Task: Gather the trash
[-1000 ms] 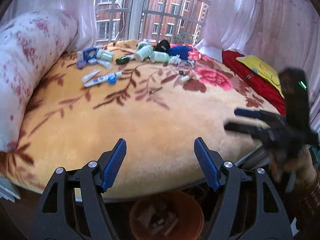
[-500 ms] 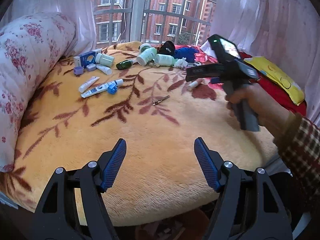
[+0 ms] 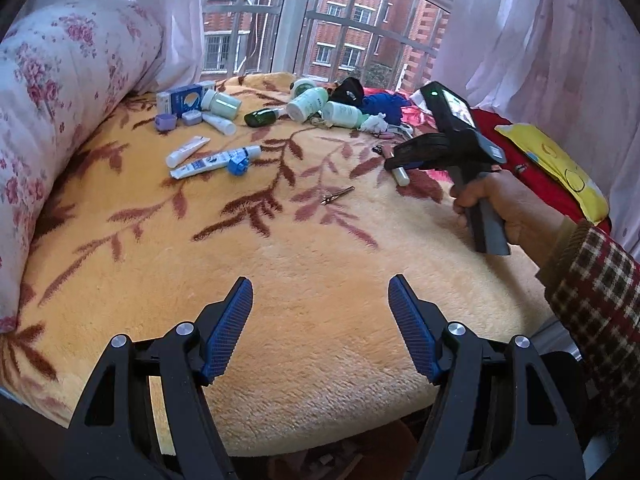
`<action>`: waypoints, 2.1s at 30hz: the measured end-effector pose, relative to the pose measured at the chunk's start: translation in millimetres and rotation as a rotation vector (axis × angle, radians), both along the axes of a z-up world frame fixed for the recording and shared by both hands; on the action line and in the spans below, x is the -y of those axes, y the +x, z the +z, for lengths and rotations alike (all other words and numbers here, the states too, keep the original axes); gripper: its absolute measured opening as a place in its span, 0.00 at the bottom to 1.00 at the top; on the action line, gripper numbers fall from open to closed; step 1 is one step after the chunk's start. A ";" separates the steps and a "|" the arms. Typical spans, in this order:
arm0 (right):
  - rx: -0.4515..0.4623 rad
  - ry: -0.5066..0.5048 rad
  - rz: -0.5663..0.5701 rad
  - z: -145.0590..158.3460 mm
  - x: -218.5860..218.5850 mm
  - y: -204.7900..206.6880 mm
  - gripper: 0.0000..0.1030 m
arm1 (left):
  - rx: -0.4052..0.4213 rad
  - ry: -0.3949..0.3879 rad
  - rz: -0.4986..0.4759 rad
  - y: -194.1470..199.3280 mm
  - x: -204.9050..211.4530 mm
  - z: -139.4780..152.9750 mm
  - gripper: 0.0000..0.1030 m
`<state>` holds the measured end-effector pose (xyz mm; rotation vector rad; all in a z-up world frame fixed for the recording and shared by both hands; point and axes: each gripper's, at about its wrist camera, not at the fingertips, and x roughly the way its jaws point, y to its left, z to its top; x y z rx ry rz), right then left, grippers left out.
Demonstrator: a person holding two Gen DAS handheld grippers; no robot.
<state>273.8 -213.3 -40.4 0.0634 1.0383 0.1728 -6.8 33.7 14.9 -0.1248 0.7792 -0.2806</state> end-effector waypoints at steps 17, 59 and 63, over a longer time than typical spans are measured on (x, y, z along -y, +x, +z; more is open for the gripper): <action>0.151 0.077 0.232 39.7 -25.7 -67.9 0.18 | -0.007 -0.002 0.090 31.6 -46.4 2.7 0.67; 0.156 0.162 0.385 51.6 -27.3 -114.9 0.41 | -0.221 0.114 0.077 212.0 -39.8 -48.0 0.24; 0.110 0.107 0.409 40.4 -24.6 -112.3 0.48 | -0.251 0.111 0.075 222.6 -41.2 -53.5 0.26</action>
